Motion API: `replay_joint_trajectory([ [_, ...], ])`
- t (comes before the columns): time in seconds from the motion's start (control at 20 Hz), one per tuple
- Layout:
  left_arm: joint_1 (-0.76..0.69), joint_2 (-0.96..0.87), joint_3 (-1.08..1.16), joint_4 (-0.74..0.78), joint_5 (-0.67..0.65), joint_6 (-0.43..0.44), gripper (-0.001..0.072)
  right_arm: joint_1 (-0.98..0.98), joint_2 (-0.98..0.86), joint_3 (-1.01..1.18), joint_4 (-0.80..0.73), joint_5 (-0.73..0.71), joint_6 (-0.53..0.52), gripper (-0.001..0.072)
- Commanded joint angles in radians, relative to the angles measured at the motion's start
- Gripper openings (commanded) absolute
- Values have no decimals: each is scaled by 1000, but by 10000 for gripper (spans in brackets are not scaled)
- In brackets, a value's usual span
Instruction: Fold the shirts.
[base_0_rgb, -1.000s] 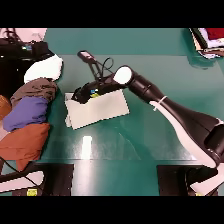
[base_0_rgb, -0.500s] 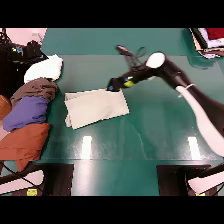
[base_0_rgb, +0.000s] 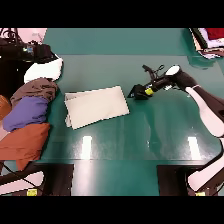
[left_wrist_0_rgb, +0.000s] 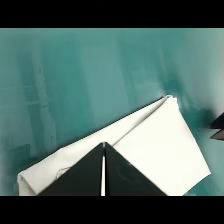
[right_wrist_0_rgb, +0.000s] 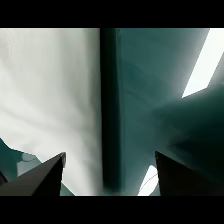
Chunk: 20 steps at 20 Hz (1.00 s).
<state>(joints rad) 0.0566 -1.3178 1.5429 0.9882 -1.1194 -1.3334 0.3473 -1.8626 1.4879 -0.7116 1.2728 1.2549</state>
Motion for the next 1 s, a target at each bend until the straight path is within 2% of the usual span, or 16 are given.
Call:
replay_joint_trajectory([
  [0.0, -52, -1, 0, 1, 37, 6, 26, 69, -120, 101, 78, 37, 2, 618],
  [0.1, -64, -1, 0, 0, 37, 6, 26, 129, -177, 176, 99, 56, 2, 566],
  [0.15, -64, -1, 0, 0, 37, 6, 26, 155, -193, 204, 99, 55, 1, 482],
  [0.2, -64, -1, 0, 0, 36, 6, 26, 180, -204, 229, 97, 48, 0, 339],
  [0.25, -64, -1, 0, 0, 36, 6, 26, 198, -209, 249, 84, 40, 0, 279],
  [0.3, -64, -1, 0, 0, 36, 6, 26, 211, -209, 267, 72, 35, -3, 172],
  [0.35, -64, -1, 0, 0, 35, 6, 26, 218, -209, 286, 56, 37, -4, 99],
  [0.55, -64, -1, 0, 0, 13, 6, 26, 186, -168, 336, -27, 31, 12, 19],
  [0.8, -64, -1, 0, -2, -1, 5, 25, -8, 14, 322, -255, -16, 118, 19],
  [0.95, -64, -1, 0, -8, -9, 5, 25, -202, 175, 193, -349, -76, 169, 19],
])
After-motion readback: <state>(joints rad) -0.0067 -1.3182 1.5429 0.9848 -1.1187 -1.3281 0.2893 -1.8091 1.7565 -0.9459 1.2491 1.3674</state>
